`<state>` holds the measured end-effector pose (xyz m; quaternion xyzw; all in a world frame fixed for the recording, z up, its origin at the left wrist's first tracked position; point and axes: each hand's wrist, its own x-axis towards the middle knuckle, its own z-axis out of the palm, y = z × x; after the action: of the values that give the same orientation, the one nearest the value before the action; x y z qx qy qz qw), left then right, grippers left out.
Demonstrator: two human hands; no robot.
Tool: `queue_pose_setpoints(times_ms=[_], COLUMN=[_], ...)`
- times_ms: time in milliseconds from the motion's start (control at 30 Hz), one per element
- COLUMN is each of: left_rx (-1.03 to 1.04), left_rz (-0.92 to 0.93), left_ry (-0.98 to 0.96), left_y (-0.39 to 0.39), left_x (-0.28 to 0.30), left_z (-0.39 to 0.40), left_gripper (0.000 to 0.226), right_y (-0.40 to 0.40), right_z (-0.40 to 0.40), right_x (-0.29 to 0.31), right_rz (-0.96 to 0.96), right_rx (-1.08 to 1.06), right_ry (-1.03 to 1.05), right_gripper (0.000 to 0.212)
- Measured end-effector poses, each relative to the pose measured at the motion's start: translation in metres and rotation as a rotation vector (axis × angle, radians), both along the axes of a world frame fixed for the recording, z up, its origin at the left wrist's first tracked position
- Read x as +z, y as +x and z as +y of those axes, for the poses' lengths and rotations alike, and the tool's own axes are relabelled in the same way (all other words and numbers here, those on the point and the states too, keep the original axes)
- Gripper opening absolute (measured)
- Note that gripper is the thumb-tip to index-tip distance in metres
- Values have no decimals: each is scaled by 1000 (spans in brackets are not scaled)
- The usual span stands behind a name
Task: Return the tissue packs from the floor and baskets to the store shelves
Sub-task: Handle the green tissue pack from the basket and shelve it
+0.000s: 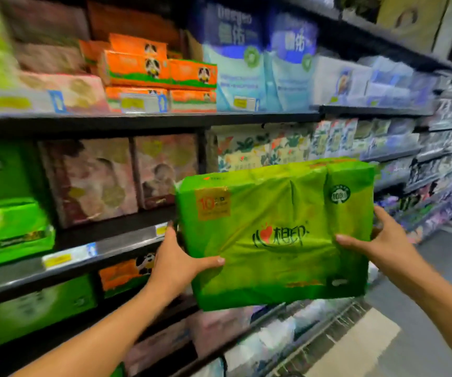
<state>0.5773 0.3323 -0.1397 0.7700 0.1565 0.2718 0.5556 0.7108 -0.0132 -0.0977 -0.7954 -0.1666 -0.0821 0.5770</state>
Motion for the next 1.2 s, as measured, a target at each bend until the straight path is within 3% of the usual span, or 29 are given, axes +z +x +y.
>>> queue_pose_setpoints(times_ms=[100,200,267,400,567,633,700,867,1033,1133,1200], left_rx=[129,251,316,332,373,404,439,585,680,701,736], left_rz=[-18,-28,-32,-110,-142,-154,-161,-72,-23,95,164], left_ry=[59,103,143,183,211,180,150,243,222,102,12], left_y=[-43,-85,-114,-176,-249,-275,-300,-360,-382,-385,-378], left_x=[21,36,42,50,56,48,35,-6,-62,-116,-157], left_z=[30,66,95,156,214,234,250,273,286,293,303], left_gripper=[104,79,87,122,110,107,109,114,123,117,126], right_y=[-12,-34,-47,-86,-137,-151,-162,-193,-206,-210,-203], right_z=[50,106,143,213,291,318,343,395,432,449,458], right_x=[12,19,19,21,13,3,-11,-53,-109,-143,-176], right_rz=[-102,-141,-186,-300,-310,-289,-248,-161,-84,-3,65], right_rx=[121,205,247,241,327,366,409,522,532,529,532], right_ry=[46,72,59,30,159,159,154,158,57,-25,-69], right_gripper=[92,118,127,135,110,115,123,109,116,119,105])
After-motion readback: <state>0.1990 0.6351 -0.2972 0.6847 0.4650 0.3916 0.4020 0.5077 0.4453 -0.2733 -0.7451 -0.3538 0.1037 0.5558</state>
